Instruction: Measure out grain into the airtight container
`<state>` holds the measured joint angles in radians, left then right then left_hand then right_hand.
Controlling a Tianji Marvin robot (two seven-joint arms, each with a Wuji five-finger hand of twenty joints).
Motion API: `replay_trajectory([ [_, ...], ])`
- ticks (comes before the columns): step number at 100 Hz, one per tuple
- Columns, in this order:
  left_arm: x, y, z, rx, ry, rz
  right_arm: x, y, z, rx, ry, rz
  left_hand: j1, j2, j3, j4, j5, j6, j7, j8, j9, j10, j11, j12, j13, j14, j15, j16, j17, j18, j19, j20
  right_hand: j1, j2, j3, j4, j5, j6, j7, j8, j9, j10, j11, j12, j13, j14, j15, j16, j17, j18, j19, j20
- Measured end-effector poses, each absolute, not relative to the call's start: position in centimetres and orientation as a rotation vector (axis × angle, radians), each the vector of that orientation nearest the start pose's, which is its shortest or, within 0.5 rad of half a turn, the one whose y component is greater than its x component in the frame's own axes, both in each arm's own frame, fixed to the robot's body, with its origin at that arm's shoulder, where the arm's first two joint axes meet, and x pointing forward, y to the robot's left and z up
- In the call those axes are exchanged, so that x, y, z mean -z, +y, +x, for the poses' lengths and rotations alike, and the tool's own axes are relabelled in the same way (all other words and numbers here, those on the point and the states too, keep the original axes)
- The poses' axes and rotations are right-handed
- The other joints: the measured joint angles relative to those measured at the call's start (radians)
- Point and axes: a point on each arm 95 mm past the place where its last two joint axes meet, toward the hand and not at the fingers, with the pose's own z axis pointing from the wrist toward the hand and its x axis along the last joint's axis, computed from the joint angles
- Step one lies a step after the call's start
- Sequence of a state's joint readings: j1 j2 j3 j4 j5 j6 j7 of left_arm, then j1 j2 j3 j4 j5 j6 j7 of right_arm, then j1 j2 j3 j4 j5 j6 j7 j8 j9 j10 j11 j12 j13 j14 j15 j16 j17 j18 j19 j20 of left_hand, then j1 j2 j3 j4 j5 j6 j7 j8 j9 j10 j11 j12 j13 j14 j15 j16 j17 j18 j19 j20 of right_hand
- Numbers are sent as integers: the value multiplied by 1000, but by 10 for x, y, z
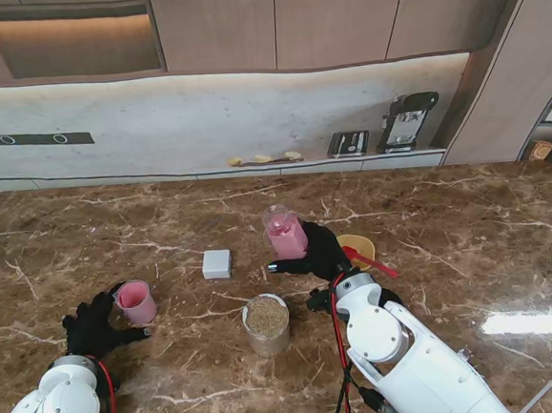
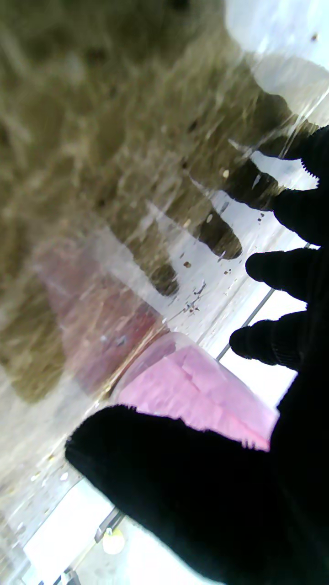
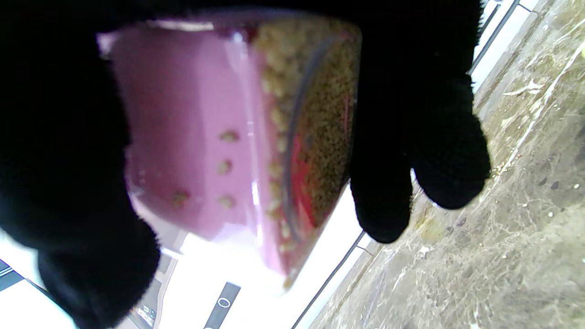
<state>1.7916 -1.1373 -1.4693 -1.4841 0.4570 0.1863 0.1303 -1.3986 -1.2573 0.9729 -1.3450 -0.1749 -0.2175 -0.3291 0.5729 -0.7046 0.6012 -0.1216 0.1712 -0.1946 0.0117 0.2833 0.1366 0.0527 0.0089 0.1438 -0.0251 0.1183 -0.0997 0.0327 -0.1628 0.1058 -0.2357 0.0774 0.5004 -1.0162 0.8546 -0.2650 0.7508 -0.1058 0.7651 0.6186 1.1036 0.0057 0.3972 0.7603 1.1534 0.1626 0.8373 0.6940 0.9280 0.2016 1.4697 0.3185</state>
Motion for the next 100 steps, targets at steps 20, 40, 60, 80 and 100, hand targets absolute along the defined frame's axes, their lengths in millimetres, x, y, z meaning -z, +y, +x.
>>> replay_trajectory([
  [20, 413, 124, 342, 1279, 824, -1991, 350, 84, 421, 2450, -894, -2015, 0, 0, 0, 0, 0, -18, 65, 127, 0, -6, 0, 0, 0, 0, 0, 0, -1, 6, -16, 0, 0, 0, 0, 0, 0, 0, 0, 0, 0, 0, 0, 0, 0, 0, 0, 0, 0, 0, 0, 0],
  [40, 413, 124, 346, 1303, 809, -2006, 349, 84, 421, 2453, -896, -2014, 0, 0, 0, 0, 1, -34, 272, 223, 0, -7, 0, 0, -5, 0, -11, -1, -15, 7, -33, -3, 0, 0, 0, 0, 0, 0, 0, 0, 0, 0, 0, 0, 0, 0, 0, 0, 0, 0, 0, 0],
  [60, 414, 123, 350, 1320, 830, -2024, 349, 84, 421, 2454, -896, -2013, 0, 0, 0, 0, 1, -42, 392, 236, 0, -7, 0, 0, -25, 1, -47, -19, -36, 7, -88, -17, 0, 0, 0, 0, 0, 0, 0, 0, 0, 0, 0, 0, 0, 0, 0, 0, 0, 0, 0, 0],
  [80, 412, 121, 356, 1335, 881, -2048, 350, 84, 421, 2453, -896, -2021, 23, 0, 0, 0, 33, -44, 420, 236, 0, -7, -11, -11, -51, 5, -84, -42, -38, -60, -105, -34, 0, 0, 0, 0, 0, 0, 0, 0, 0, 0, 0, 0, 0, 0, 0, 0, 0, 0, 0, 0],
  [100, 411, 118, 361, 1344, 901, -2064, 349, 84, 421, 2454, -895, -2023, 23, 13, 0, 0, 88, -44, 443, 237, -12, -8, -15, -26, -52, 5, -108, -53, -35, -99, -105, -56, 0, 0, 0, 0, 0, 0, 0, 0, 0, 0, 0, 0, 0, 0, 0, 0, -1, 0, 0, 0],
])
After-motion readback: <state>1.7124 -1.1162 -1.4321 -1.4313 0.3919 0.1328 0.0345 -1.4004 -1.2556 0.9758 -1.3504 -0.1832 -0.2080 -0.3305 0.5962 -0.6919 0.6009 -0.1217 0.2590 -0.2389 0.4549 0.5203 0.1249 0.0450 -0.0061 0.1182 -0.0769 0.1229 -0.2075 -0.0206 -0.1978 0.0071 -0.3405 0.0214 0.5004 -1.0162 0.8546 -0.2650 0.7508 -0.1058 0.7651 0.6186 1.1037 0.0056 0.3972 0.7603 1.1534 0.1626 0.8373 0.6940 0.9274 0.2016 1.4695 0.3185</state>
